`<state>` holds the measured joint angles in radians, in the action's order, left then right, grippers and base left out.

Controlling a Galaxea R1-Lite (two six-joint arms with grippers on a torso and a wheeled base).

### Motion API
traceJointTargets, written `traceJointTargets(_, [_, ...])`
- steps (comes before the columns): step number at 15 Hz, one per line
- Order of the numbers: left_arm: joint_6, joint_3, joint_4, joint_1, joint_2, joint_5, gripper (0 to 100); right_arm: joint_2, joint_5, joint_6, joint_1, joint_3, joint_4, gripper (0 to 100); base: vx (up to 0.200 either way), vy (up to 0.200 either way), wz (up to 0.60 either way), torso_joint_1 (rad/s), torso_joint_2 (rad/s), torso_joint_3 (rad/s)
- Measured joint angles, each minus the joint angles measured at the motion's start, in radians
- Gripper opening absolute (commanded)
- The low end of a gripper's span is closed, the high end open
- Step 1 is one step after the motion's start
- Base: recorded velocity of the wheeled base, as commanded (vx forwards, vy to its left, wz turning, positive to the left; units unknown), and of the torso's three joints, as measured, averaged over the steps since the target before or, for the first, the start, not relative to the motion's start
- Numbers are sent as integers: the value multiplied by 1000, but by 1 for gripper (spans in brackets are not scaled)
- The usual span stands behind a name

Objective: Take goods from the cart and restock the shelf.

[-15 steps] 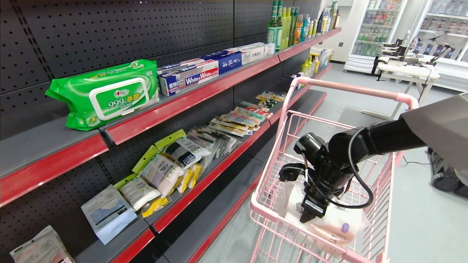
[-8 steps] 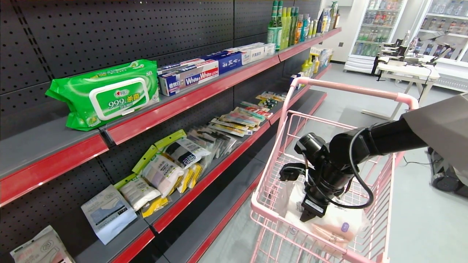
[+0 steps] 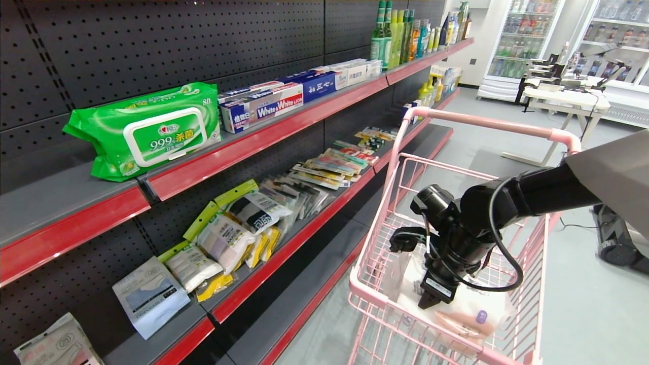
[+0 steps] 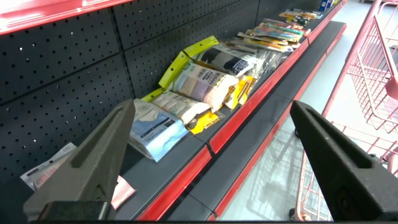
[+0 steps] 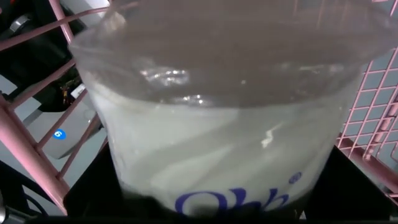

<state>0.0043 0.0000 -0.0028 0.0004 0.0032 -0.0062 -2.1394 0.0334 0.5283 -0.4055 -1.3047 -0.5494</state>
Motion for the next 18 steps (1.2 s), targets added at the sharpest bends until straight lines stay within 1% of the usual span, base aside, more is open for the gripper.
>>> traceJointTargets(2, [0,0,0,0,0,0,100,9,5,-7,4,-1,-1,0,0,0,0,0,0,0])
traceJointTargets(6, [0,0,0,0,0,0,100,40,68,-30,29,-9,-2,0,0,0,0,0,0,0])
traceJointTargets(12, [0,0,0,0,0,0,100,98,68,-41,64,-9,0,0,0,0,0,0,0,0])
traceJointTargets(14, [0,0,0,0,0,0,100,106,64,-64,68,-7,4,0,0,0,0,0,0,0])
traceJointTargets(16, [0,0,0,0,0,0,100,117,68,-74,71,-23,49,0,0,0,0,0,0,0])
traceJointTargets(18, [0,0,0,0,0,0,100,133,77,-76,95,-29,73,0,0,0,0,0,0,0])
